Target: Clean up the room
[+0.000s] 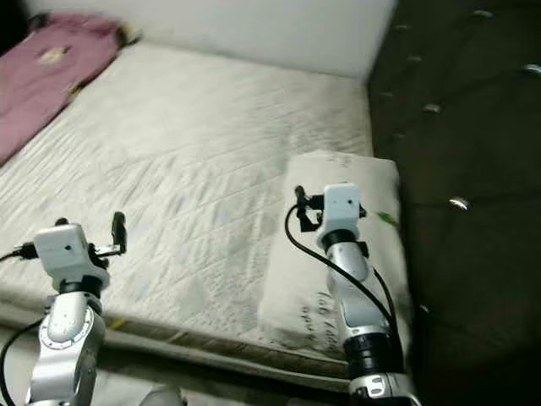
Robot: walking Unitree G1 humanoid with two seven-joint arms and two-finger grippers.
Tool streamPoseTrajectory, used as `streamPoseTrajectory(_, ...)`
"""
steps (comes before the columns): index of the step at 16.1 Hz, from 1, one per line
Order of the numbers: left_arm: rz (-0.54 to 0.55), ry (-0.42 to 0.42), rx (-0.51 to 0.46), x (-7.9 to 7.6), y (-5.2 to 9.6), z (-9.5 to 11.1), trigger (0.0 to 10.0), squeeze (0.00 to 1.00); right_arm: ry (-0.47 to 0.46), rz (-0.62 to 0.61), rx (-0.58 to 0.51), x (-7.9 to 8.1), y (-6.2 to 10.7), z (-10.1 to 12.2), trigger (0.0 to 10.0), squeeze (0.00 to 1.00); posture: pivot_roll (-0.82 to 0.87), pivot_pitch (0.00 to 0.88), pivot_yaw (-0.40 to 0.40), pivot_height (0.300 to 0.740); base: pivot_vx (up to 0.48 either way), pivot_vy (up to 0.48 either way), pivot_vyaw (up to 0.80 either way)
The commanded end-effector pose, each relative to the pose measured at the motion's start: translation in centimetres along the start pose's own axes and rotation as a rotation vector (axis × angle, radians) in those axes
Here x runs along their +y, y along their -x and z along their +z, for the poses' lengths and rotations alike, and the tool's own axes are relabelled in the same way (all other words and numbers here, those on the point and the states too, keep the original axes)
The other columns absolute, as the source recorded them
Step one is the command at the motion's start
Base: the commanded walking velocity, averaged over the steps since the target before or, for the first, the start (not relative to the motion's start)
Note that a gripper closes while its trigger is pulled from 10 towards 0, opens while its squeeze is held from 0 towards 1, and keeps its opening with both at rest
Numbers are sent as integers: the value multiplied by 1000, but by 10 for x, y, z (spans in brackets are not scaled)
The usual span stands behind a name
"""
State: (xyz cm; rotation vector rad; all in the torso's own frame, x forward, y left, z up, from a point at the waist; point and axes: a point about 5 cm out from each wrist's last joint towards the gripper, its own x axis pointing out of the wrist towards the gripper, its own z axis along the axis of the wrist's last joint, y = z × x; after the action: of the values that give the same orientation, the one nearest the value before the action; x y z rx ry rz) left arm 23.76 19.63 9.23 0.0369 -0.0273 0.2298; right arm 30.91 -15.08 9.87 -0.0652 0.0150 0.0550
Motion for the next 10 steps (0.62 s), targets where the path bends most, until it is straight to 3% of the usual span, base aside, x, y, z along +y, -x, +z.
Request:
streamPoseTrajectory(1,-12,0,4,-4,0,-1,10000,0,3,-34,15,-7,1,-2,10000,0,37,0,-49,738,0,0,-800)
streamPoseTrajectory(6,2,12,17,-3,2,-4,10000,0,24,-30,40,-12,10,-8,10000,0,32,0,-52,738,0,0,-800)
streamPoseTrajectory(10,-12,49,35,-6,6,-6,10000,0,37,-18,51,-11,14,-10,10000,0,33,0,-58,738,0,0,0)
